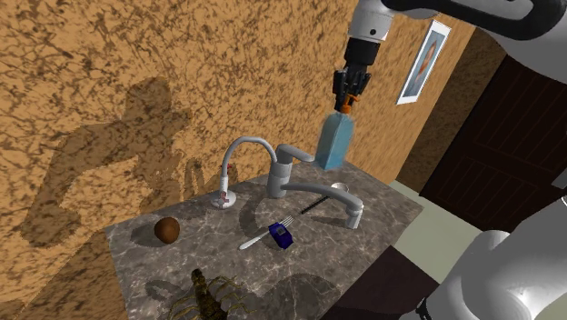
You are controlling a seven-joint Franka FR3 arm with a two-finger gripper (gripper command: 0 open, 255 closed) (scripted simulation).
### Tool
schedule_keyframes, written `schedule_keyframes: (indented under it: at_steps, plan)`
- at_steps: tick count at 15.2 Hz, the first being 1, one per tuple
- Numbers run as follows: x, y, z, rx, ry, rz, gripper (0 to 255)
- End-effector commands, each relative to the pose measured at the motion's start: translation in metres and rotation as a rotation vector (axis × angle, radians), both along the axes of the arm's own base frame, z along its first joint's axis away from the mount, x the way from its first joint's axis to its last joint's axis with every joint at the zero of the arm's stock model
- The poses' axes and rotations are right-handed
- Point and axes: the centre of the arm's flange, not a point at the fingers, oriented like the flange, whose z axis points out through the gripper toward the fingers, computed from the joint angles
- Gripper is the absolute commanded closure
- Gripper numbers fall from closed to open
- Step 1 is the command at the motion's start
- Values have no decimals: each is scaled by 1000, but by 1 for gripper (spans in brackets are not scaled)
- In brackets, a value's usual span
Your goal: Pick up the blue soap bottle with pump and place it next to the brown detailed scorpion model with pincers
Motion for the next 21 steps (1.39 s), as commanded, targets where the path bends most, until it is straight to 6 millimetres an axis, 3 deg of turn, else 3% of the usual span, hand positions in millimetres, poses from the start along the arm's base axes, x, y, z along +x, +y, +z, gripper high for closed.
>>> schedule_keyframes:
  at_steps: [1, 21]
  plan:
    - [-16, 25, 1, 0, 0, -1, 255]
    - [-176, 235, 2, 0, 0, -1, 255]
